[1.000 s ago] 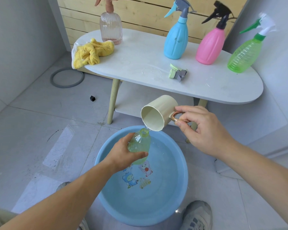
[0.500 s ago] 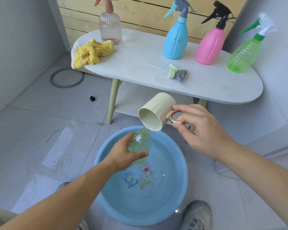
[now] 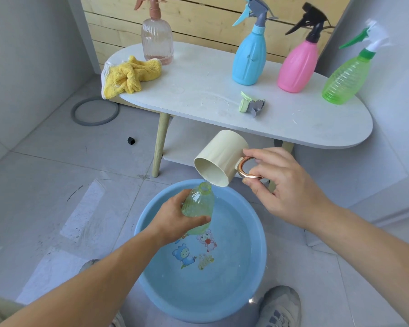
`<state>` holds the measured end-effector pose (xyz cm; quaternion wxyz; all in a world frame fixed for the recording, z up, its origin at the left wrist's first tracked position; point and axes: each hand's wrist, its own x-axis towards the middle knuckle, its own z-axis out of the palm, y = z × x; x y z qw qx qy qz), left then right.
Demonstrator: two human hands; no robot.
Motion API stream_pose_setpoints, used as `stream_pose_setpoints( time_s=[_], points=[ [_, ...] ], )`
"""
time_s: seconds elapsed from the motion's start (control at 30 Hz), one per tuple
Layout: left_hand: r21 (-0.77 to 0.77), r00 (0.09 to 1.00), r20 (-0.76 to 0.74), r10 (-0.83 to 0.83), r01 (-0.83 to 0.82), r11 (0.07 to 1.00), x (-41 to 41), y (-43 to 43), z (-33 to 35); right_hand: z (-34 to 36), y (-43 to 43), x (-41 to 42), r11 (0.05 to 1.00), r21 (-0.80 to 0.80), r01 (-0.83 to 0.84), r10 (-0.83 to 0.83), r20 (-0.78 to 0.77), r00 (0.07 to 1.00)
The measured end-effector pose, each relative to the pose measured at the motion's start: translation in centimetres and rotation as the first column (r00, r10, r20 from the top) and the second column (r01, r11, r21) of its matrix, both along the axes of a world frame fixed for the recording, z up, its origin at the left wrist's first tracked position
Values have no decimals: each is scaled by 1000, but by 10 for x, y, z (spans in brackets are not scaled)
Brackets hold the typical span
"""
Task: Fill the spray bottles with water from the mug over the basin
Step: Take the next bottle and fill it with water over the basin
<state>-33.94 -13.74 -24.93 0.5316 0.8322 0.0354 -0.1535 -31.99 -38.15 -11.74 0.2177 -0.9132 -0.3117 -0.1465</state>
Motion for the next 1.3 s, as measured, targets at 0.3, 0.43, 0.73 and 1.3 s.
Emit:
stream_pose_setpoints(
  time_s=[0.3, 0.43, 0.73, 1.3],
  points=[
    [-13, 1000, -2, -8, 8, 1000, -1, 0, 2, -3, 1, 0, 997, -59, -56, 59, 55, 997],
    [-57, 1000, 19, -14, 15, 998, -2, 1, 0, -4, 11, -7, 976, 145, 160, -125, -228, 966],
    [-209, 999, 8, 46, -43, 977, -5, 7, -4, -36, 7, 4, 620, 387, 683, -171, -783, 598],
    [-199, 998, -51, 46, -55, 979, -5, 8, -11, -174, 5, 9, 762, -120, 636, -358, -897, 259]
  ],
)
